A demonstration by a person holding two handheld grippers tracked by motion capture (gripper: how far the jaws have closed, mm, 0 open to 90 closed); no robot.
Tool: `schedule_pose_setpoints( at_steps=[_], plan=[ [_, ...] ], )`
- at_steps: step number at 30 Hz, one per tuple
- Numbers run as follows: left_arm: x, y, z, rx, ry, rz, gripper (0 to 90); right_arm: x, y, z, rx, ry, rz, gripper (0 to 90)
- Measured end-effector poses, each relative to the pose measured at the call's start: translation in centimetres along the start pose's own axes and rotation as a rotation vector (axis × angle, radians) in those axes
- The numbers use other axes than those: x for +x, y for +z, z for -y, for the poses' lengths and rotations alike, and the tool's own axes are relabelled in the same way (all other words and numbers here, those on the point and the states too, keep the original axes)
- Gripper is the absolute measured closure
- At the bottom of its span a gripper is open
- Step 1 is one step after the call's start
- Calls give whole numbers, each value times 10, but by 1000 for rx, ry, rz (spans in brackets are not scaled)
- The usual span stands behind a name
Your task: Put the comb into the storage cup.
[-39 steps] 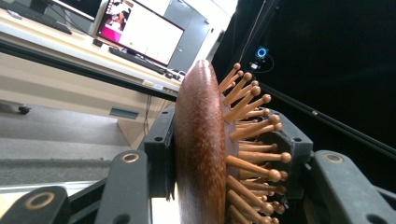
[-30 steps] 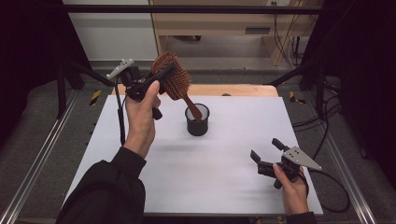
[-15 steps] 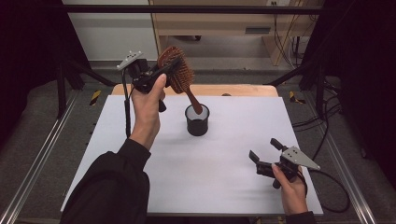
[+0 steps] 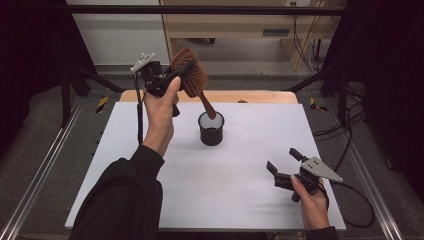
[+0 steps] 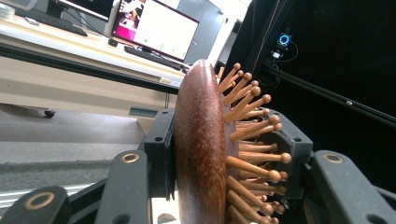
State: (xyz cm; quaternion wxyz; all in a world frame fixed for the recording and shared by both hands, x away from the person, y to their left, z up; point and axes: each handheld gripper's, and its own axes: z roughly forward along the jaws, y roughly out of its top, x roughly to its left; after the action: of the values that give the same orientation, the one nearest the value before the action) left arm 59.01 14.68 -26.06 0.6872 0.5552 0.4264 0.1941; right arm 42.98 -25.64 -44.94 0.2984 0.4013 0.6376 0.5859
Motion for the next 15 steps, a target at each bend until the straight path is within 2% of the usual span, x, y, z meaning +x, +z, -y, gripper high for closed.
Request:
schedule_pose_setpoints(
  at_steps=[15],
  plan=[
    [8, 5, 4, 2, 7, -17, 510, 0, 0, 0, 2, 0, -1, 28]
  ],
)
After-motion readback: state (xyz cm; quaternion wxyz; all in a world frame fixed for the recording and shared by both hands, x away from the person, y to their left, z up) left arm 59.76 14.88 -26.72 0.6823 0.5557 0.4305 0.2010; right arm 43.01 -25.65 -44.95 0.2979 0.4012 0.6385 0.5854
